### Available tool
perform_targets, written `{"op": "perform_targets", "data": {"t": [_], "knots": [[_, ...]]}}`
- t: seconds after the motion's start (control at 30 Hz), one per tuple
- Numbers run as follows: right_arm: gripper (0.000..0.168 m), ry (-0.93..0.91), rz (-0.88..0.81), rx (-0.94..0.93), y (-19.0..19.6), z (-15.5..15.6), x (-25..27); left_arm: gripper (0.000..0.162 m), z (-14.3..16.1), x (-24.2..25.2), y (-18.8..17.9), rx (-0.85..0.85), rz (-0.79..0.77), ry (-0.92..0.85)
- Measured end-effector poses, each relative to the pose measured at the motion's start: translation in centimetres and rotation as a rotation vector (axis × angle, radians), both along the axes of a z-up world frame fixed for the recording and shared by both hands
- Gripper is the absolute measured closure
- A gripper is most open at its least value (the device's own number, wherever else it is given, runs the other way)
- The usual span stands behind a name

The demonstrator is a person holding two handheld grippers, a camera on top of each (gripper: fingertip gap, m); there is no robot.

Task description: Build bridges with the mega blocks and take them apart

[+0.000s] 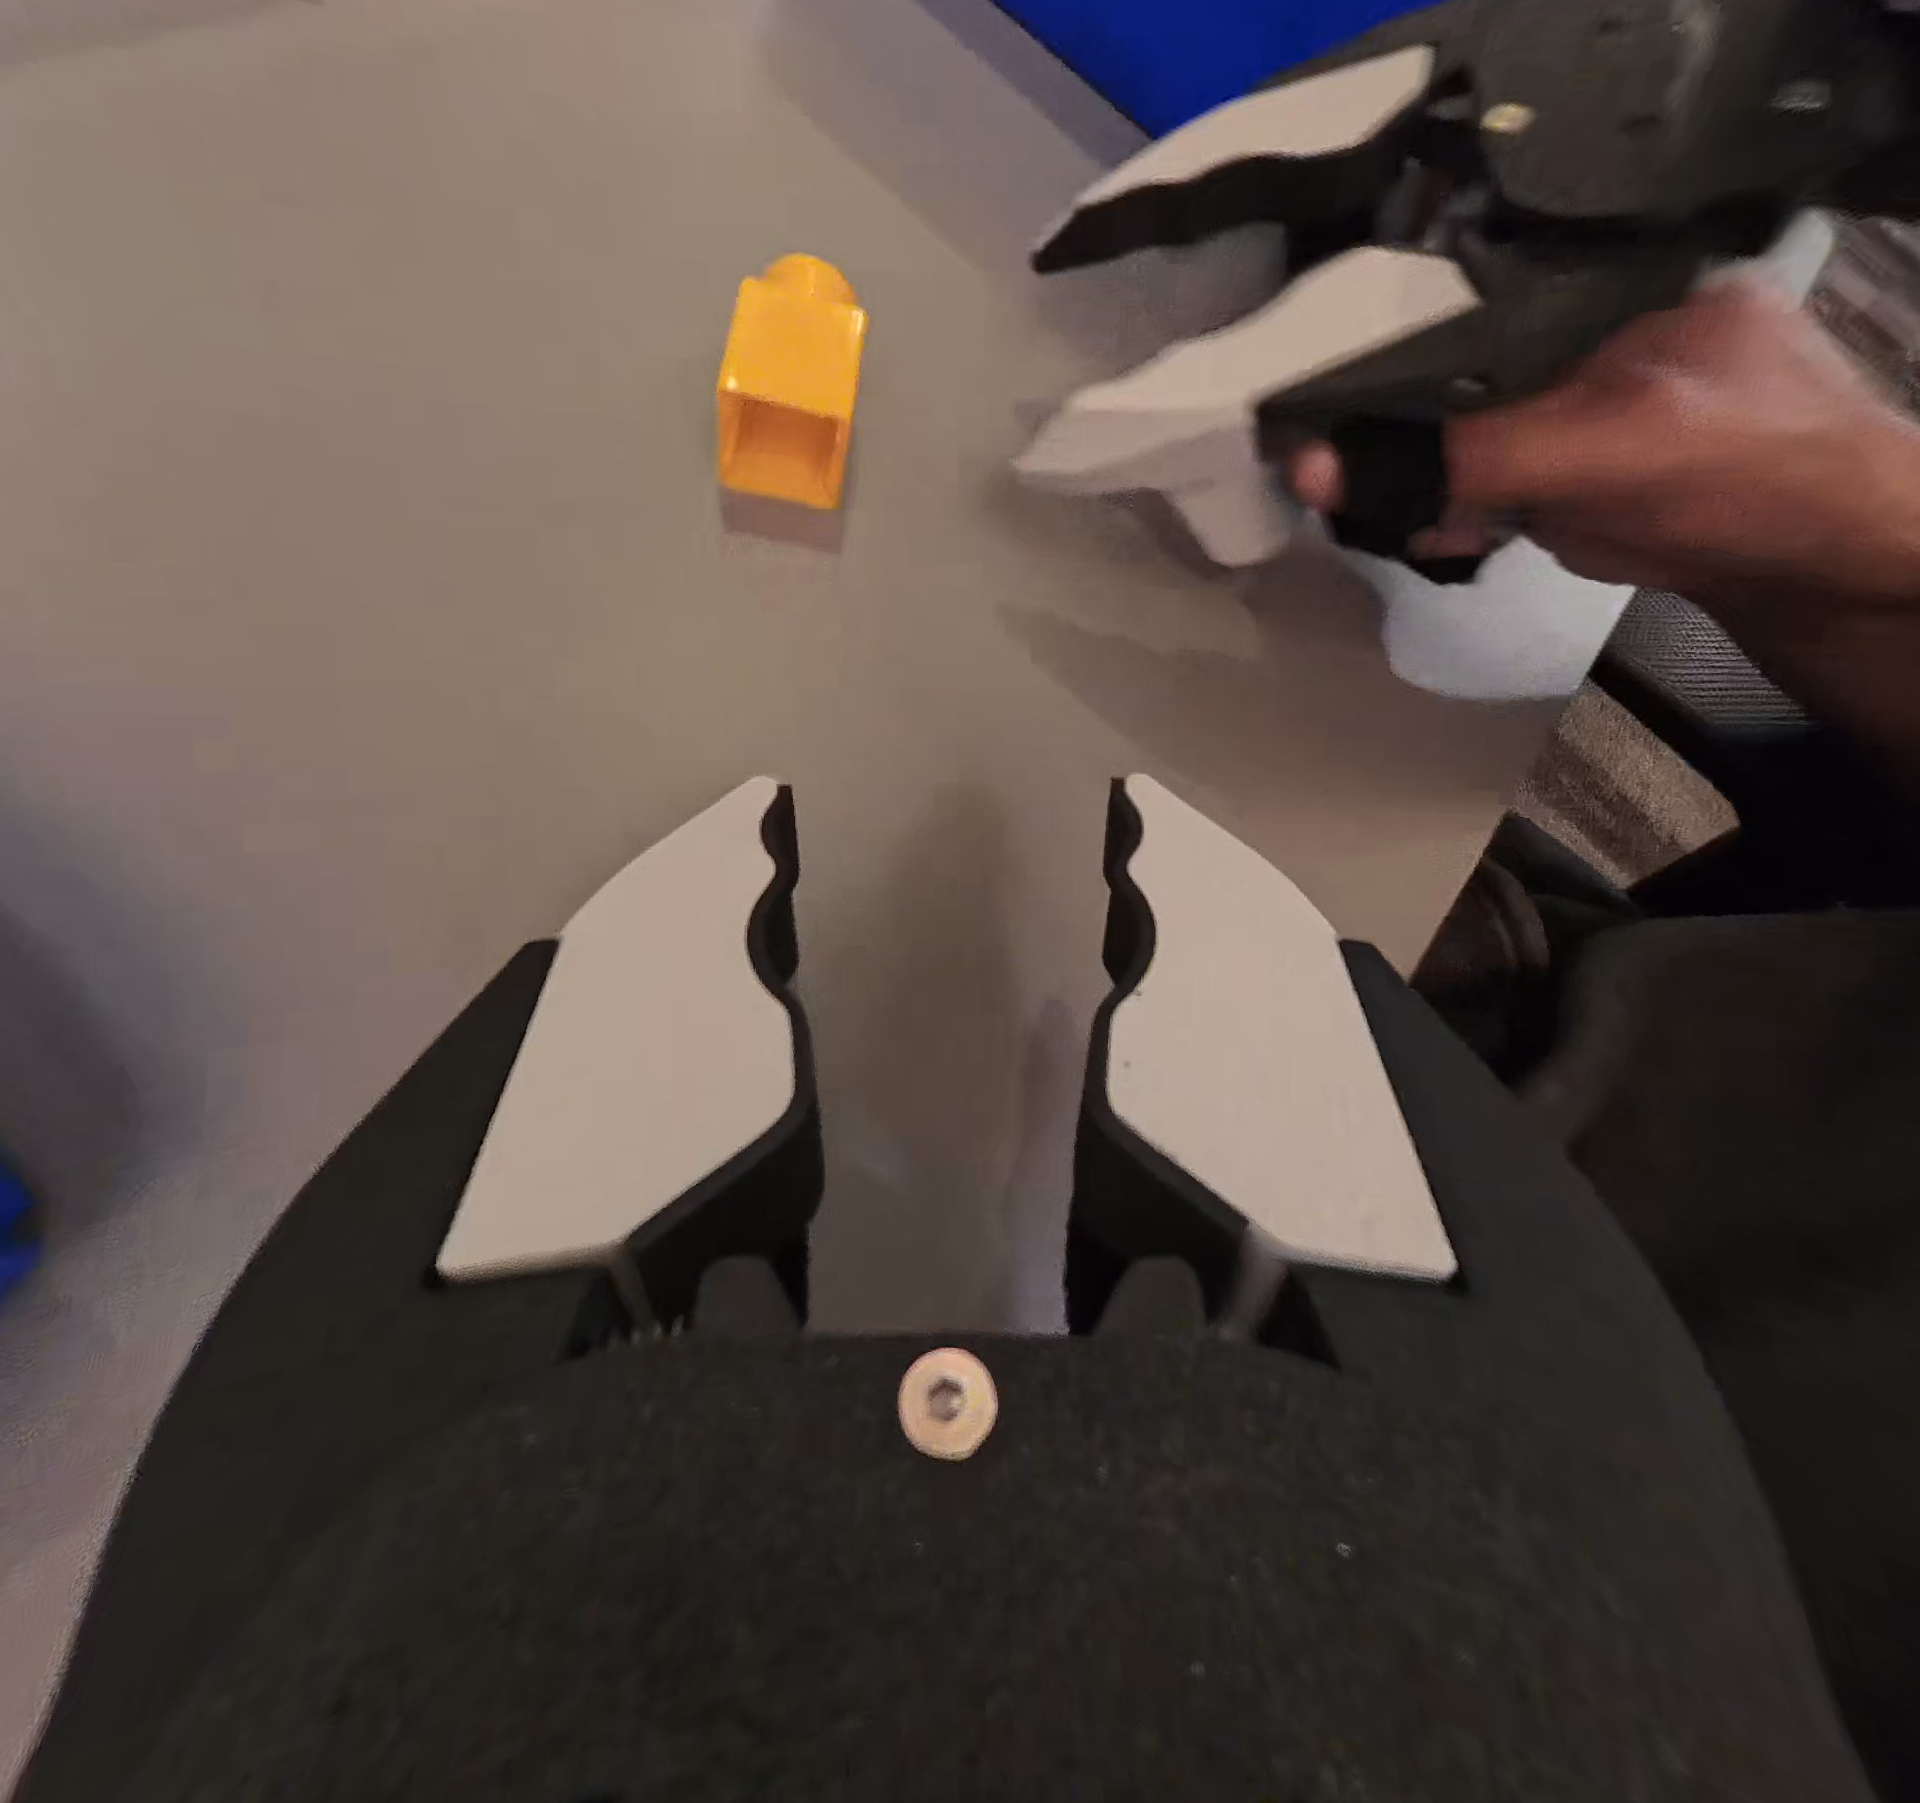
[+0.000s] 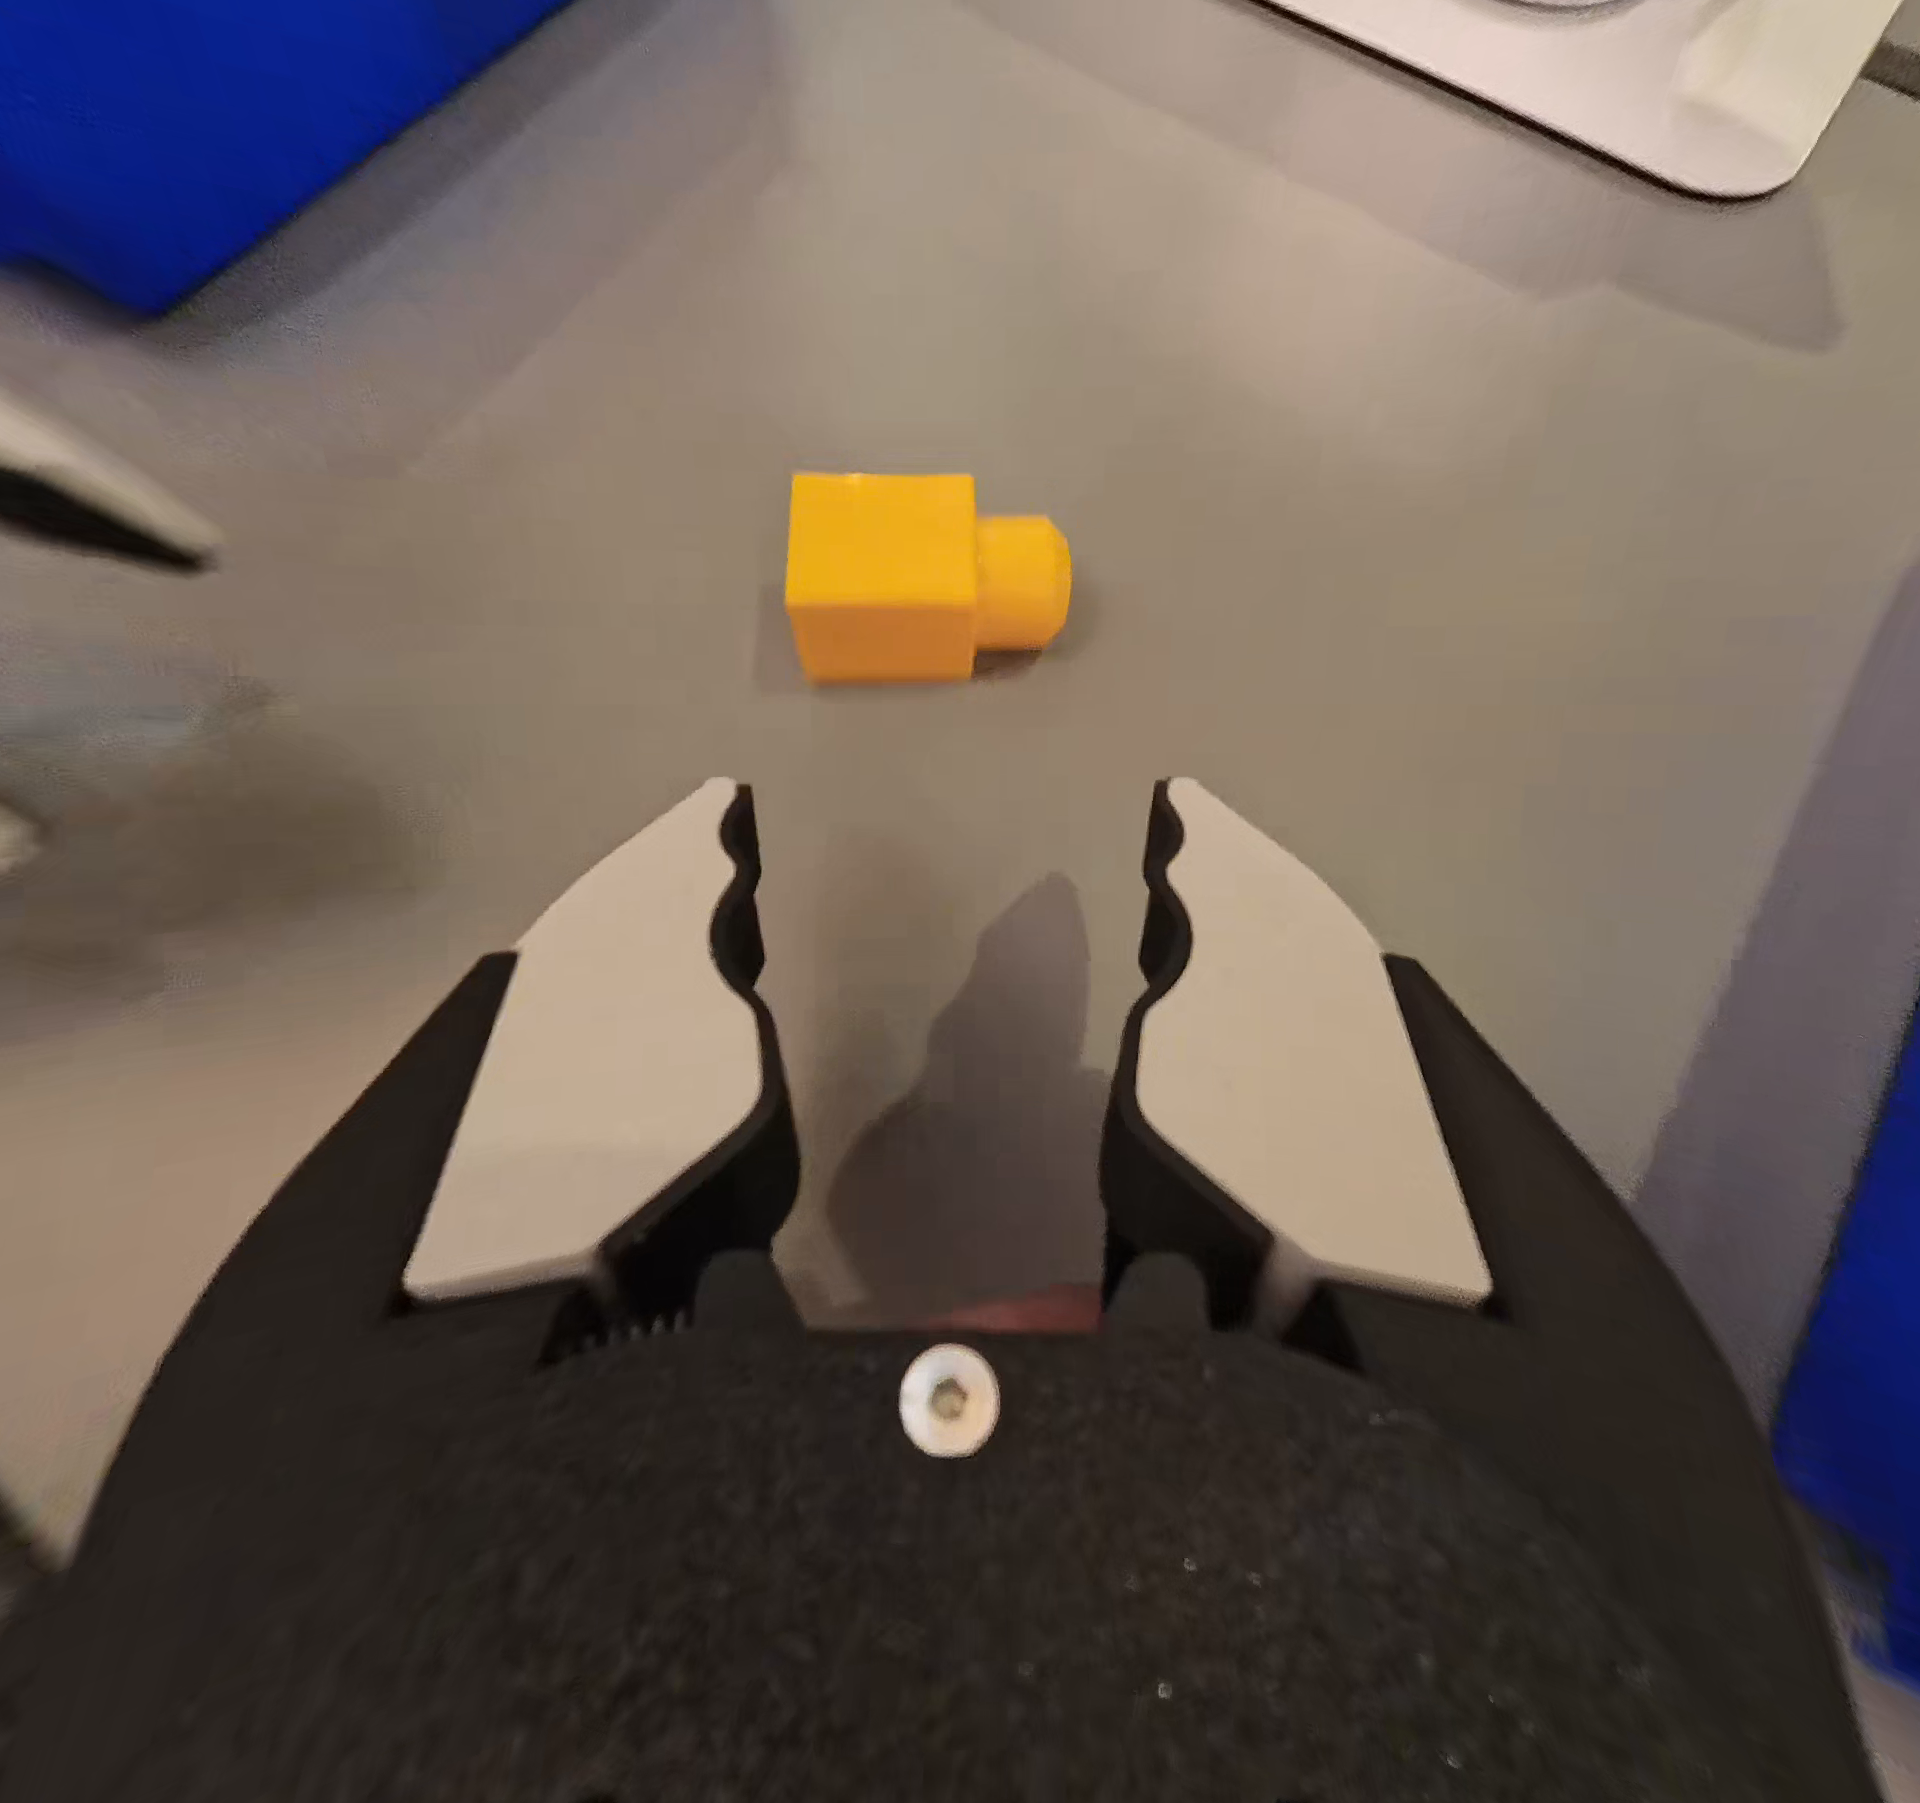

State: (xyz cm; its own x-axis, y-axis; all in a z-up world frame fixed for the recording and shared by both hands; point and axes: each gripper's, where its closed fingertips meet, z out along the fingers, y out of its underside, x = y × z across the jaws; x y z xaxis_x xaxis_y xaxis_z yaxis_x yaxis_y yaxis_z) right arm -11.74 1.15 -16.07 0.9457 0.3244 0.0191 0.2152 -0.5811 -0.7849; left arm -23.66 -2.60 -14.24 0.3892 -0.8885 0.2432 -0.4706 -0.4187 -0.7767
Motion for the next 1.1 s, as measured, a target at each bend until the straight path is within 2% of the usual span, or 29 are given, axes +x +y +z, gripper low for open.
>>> {"op": "perform_targets", "data": {"t": [0.07, 0.23, 0.33, 0.4, 0.43, 0.47, 0.57, 0.63, 0.7, 0.8, 0.87, 0.97, 1.1], "knots": [[0.094, -0.023, -0.013, -0.024, 2.1, -0.7, -0.4, 0.106, 0.4, -1.3, -1.0, -0.013, 0.014, -0.027], [0.084, 0.066, -0.028, -0.102, 5.2, -1.1, -2.0, 0.107, 0.9, -1.8, -2.2, -0.019, -0.028, -0.048], [0.079, -0.007, -0.039, -0.132, 5.8, -2.0, -2.5, 0.107, 0.6, -2.0, -2.2, 0.034, -0.038, -0.01], [0.081, -0.036, -0.033, -0.175, 6.0, -3.4, -2.8, 0.107, 0.2, -1.9, -2.3, 0.046, -0.054, 0.013], [0.095, -0.034, -0.045, -0.163, 6.1, -3.1, -2.6, 0.108, 0.2, -1.8, -2.5, 0.043, -0.065, 0.012], [0.095, -0.054, -0.036, -0.184, 6.0, -3.2, -2.4, 0.108, 0.1, -1.6, -2.7, 0.035, -0.077, 0.009], [0.095, -0.056, 0.018, -0.056, 5.9, -0.1, -2.3, 0.109, 0.0, -1.3, -3.2, 0.023, -0.105, 0.005], [0.095, -0.052, 0.03, 0.023, 5.2, 3.5, -1.1, 0.109, -0.1, -1.3, -3.2, 0.035, -0.111, 0.01], [0.095, -0.05, 0.005, 0.116, 4.1, 8.0, 1.4, 0.109, -0.2, -1.4, -3.0, 0.038, -0.11, 0.013], [0.095, -0.137, -0.122, 0.237, 1.9, 14.4, 8.7, 0.11, -0.1, -1.4, -3.0, 0.017, -0.109, -0.001], [0.095, -0.188, -0.22, 0.236, 0.3, 16.9, 14.7, 0.11, 0.1, -1.4, -3.0, 0.01, -0.108, -0.009], [0.095, -0.264, -0.304, 0.103, -0.8, 16.2, 23.3, 0.11, 0.3, -1.2, -3.1, 0.014, -0.116, -0.012], [0.095, -0.201, -0.218, -0.236, -0.8, 9.1, 28.4, 0.11, 0.2, -0.8, -3.6, 0.033, -0.133, 0.012]]}}
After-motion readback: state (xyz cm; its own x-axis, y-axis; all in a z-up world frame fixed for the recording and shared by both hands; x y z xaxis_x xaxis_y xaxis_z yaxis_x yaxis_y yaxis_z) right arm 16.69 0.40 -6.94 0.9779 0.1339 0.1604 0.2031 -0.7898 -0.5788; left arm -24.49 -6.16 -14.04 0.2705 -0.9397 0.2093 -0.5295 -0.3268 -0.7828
